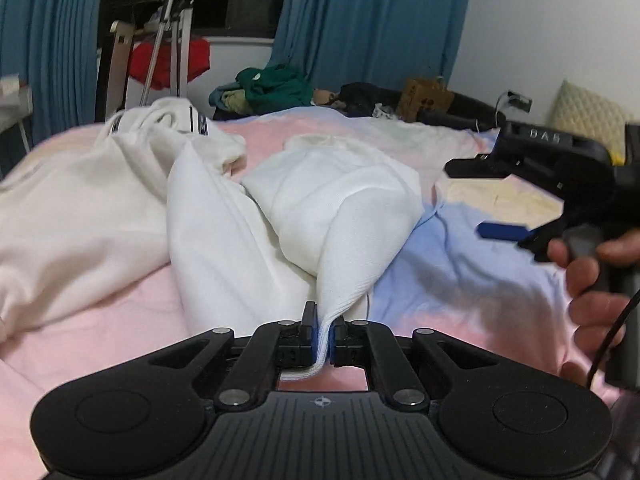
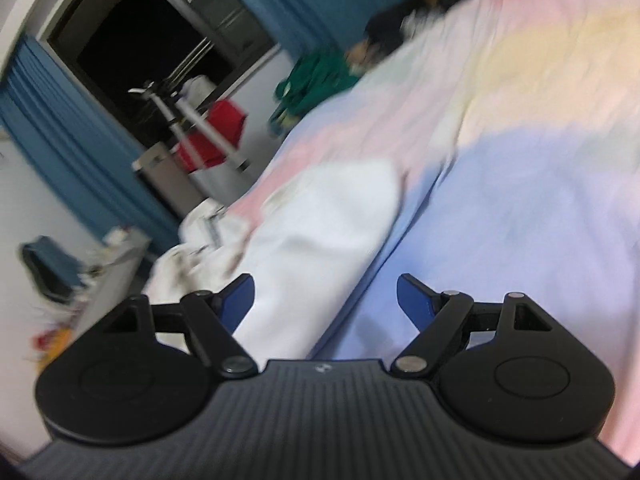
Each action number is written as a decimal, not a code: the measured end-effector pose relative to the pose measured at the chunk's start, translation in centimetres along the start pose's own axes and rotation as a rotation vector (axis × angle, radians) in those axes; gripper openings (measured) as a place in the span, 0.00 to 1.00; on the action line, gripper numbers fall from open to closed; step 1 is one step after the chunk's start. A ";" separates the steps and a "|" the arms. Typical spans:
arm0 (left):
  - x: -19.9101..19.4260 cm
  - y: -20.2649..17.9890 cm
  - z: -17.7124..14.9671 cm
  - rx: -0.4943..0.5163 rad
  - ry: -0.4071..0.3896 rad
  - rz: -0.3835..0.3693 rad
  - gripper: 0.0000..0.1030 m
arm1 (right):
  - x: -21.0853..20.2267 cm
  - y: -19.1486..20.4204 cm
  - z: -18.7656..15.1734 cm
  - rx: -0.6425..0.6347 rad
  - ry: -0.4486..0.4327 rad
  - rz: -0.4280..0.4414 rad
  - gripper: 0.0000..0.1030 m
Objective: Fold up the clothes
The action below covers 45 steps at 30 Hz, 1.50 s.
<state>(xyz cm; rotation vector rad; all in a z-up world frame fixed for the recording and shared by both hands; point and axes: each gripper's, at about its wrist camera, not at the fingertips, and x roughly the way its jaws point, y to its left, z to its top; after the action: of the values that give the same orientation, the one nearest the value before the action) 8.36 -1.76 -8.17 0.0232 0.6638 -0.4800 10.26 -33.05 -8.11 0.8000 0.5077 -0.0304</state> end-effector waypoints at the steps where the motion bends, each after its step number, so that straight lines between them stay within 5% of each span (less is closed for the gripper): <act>1: 0.1 0.0 0.1 -0.016 0.003 -0.002 0.05 | 0.3 0.0 -0.1 0.018 0.012 0.017 0.79; 10: 0.8 0.0 1.0 -0.120 0.027 -0.014 0.06 | 2.3 -1.0 -1.4 0.177 0.148 0.135 0.78; 16: 1.1 0.4 1.0 -0.161 0.032 -0.024 0.07 | 2.6 -0.5 -2.0 0.228 0.163 0.213 0.78; 23: 1.5 1.0 1.0 -0.198 0.039 -0.047 0.07 | 5.3 -0.3 -1.2 0.218 0.188 0.131 0.74; 35: 2.5 1.0 0.9 -0.197 0.037 -0.071 0.07 | 11.3 -0.9 3.5 0.218 0.026 0.028 0.61; 38: 3.2 0.4 0.5 -0.138 0.032 -0.090 0.07 | 12.7 -0.7 4.8 0.175 -0.024 -0.026 0.54; 43: 4.8 0.7 0.5 -0.169 0.045 -0.140 0.06 | 14.8 -2.8 6.0 0.240 -0.007 -0.057 0.16; 45: 5.3 1.2 0.7 -0.203 0.047 -0.162 0.07 | 14.9 -3.5 6.3 0.263 0.003 -0.049 0.12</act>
<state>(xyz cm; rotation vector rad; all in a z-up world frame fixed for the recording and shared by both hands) 12.96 -3.05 -10.96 -0.2125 0.7618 -0.5676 25.25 -37.48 -13.48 1.0444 0.5324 -0.1434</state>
